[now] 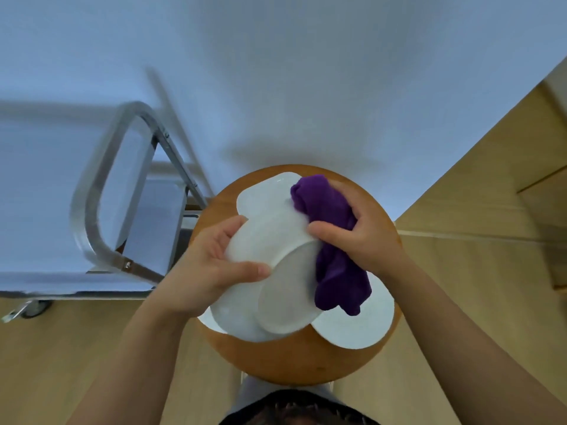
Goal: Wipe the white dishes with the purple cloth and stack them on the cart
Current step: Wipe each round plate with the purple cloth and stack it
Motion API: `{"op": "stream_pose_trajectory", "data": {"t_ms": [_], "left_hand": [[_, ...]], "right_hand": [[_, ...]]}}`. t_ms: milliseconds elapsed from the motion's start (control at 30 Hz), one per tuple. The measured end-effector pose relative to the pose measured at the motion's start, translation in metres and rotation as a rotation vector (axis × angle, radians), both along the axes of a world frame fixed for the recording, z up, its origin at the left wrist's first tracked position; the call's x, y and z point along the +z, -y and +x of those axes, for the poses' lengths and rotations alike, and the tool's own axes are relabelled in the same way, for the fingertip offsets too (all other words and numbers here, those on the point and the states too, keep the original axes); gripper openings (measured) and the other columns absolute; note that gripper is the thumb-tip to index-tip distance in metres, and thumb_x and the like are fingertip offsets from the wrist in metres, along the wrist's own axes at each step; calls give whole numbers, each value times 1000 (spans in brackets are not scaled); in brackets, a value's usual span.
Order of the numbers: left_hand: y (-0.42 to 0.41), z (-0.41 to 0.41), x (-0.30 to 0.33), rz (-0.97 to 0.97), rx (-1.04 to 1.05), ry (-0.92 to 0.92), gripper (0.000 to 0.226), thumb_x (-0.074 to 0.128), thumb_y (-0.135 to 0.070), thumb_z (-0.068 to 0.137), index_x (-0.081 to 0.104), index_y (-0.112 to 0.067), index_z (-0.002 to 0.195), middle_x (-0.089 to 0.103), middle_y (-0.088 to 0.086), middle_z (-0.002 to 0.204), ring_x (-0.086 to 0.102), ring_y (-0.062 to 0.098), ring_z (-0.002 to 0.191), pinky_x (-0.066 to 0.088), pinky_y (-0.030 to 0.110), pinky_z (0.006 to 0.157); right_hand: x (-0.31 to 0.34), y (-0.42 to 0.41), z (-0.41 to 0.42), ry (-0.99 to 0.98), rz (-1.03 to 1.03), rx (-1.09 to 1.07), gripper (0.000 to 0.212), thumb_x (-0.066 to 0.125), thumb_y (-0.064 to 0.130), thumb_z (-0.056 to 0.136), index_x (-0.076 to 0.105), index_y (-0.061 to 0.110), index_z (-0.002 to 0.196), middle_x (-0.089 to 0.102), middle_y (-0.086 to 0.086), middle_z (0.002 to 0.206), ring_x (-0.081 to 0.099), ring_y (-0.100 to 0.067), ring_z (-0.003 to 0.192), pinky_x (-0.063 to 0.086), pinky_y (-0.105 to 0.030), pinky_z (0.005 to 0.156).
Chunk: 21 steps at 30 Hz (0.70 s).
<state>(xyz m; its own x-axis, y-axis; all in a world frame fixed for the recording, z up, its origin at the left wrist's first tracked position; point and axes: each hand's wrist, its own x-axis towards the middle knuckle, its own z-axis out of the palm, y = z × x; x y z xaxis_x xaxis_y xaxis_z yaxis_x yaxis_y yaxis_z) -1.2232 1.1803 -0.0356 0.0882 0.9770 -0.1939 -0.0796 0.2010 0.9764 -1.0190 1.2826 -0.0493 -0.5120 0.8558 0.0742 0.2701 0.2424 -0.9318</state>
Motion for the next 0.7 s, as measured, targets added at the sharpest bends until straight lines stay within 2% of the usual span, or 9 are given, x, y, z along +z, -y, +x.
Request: {"op": "stream_pose_trajectory", "data": {"t_ms": [67, 133, 167, 233, 333, 433, 567, 633, 700], "left_hand": [[1, -6, 4, 36, 92, 132, 42, 77, -14, 53, 72, -24, 94, 73, 6, 93, 71, 25, 84, 57, 33, 62], [-1, -5, 6, 61, 162, 195, 42, 77, -7, 52, 71, -20, 92, 72, 7, 90, 70, 24, 79, 57, 33, 59], [-1, -3, 7, 60, 193, 212, 43, 76, -1, 53, 69, -17, 93, 72, 7, 89, 70, 24, 78, 56, 33, 59], [-3, 2, 8, 62, 250, 258, 40, 67, 5, 59, 66, -13, 95, 73, 7, 87, 70, 24, 77, 56, 33, 58], [-4, 10, 11, 68, 364, 342, 41, 64, 1, 62, 64, -13, 101, 73, 6, 90, 70, 24, 80, 57, 34, 59], [-5, 30, 15, 65, 508, 402, 58, 74, -7, 55, 61, -12, 112, 72, 5, 97, 69, 23, 86, 57, 35, 62], [-1, 66, 16, 56, 637, 378, 52, 78, -12, 59, 60, -22, 106, 72, -4, 92, 69, 19, 86, 56, 29, 62], [5, 68, 16, 25, 591, 375, 59, 80, -13, 62, 58, -22, 115, 71, -3, 99, 67, 21, 93, 57, 31, 66], [10, 54, 22, -61, 424, 516, 68, 79, -28, 64, 54, -17, 127, 68, 6, 111, 65, 27, 101, 57, 38, 73]], "right_hand": [[-1, -2, 8, -104, -160, -76, 45, 69, 53, 67, 56, 52, 110, 65, 24, 104, 62, -1, 99, 49, -22, 83], [-2, 2, 8, -132, -178, -159, 43, 66, 65, 66, 51, 62, 107, 63, 22, 111, 60, -7, 106, 48, -38, 93], [-3, 7, 6, -171, -173, -227, 49, 65, 66, 66, 47, 64, 112, 60, 23, 117, 58, -6, 111, 46, -38, 96], [-5, 18, 2, -317, -243, -398, 70, 65, 61, 66, 36, 57, 130, 53, 25, 127, 55, 3, 113, 46, -24, 95], [-10, 40, -3, -407, -290, -560, 63, 63, 54, 74, 37, 53, 131, 53, 30, 121, 56, 14, 100, 47, -6, 76], [-17, 56, -12, -588, -458, -694, 63, 65, 47, 81, 35, 45, 137, 53, 29, 115, 58, 3, 102, 49, -17, 74], [-22, 66, -21, -670, -648, -813, 65, 70, 45, 77, 41, 39, 135, 62, 10, 117, 64, -16, 99, 56, -35, 75], [-18, 61, -11, -681, -666, -775, 58, 73, 40, 72, 52, 34, 126, 69, 7, 104, 70, -15, 85, 56, -30, 62], [-9, 48, 8, -636, -640, -662, 51, 74, 37, 68, 61, 29, 117, 72, 5, 94, 71, -15, 79, 55, -30, 60]]}}
